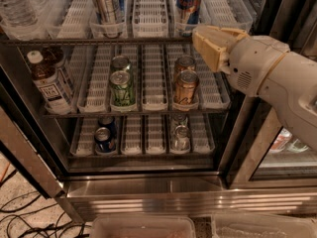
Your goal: Pick redbull can from top shelf of fridge
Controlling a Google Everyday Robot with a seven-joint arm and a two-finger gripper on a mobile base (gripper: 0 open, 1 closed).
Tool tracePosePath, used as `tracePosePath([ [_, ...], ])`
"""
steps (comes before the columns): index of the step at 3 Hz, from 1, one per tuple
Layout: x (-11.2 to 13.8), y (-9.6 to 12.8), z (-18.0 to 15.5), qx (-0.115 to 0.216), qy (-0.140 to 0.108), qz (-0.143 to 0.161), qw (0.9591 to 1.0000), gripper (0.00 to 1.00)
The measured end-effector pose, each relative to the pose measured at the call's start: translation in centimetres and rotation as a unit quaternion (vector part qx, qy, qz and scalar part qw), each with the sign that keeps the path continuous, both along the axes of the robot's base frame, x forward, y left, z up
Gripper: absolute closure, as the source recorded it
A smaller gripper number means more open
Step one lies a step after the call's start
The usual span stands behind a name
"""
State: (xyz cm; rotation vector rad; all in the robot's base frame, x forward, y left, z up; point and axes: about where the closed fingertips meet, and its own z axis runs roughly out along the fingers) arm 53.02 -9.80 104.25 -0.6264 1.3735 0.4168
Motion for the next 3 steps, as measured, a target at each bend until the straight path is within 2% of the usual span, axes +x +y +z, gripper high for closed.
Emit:
tracePosePath([
  [1, 0.00, 0.00, 0.00, 0.000, 0.000, 0.000, 1.0000, 0.40],
  [2, 0.00, 0.00, 0.00, 0.000, 0.000, 0.000, 1.0000, 0.33],
  [3, 0.00, 0.01, 0.01, 0.000, 0.000, 0.000, 1.0000, 0.33],
])
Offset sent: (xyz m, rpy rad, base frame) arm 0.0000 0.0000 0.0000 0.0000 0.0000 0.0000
